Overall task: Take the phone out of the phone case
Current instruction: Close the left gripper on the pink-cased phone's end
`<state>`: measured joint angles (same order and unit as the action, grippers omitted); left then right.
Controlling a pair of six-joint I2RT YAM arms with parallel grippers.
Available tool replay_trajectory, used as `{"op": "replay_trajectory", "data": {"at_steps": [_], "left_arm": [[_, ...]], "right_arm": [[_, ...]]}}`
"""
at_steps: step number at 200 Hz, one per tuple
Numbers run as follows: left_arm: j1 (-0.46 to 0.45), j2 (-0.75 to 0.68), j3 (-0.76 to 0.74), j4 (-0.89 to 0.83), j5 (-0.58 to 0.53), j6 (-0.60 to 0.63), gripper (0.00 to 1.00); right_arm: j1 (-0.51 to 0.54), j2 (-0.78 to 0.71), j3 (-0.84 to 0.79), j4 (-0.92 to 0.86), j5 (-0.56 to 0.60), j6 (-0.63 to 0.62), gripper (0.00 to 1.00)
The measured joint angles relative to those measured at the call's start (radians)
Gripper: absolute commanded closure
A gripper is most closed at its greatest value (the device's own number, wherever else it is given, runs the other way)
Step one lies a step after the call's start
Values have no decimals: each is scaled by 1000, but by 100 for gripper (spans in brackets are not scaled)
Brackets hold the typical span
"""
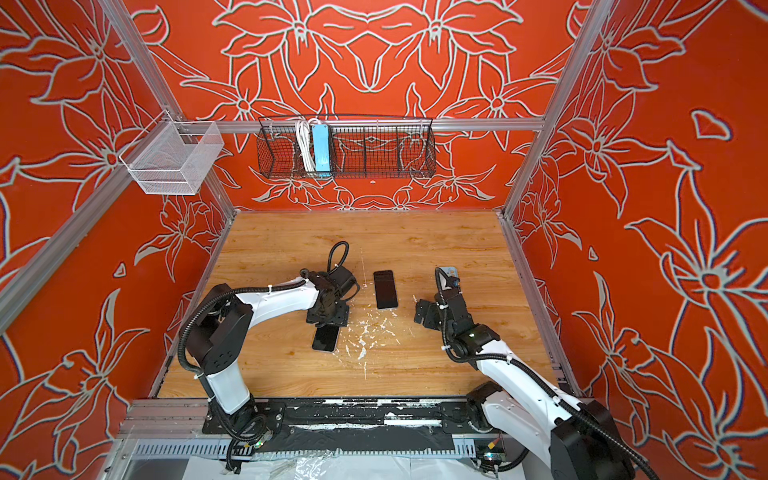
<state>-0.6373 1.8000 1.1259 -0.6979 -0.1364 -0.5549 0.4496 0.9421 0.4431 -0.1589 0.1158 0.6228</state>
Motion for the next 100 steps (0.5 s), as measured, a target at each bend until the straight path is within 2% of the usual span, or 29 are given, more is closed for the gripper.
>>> {"op": "replay_trajectory", "data": {"at_steps": [39,100], "left_arm": [[-2,0,-2,2,2,0,11],[-5,-5,-10,11,9,13,11]], "right_arm": [[0,0,-3,0,0,5,2],[0,0,-3,3,0,9,2]]}}
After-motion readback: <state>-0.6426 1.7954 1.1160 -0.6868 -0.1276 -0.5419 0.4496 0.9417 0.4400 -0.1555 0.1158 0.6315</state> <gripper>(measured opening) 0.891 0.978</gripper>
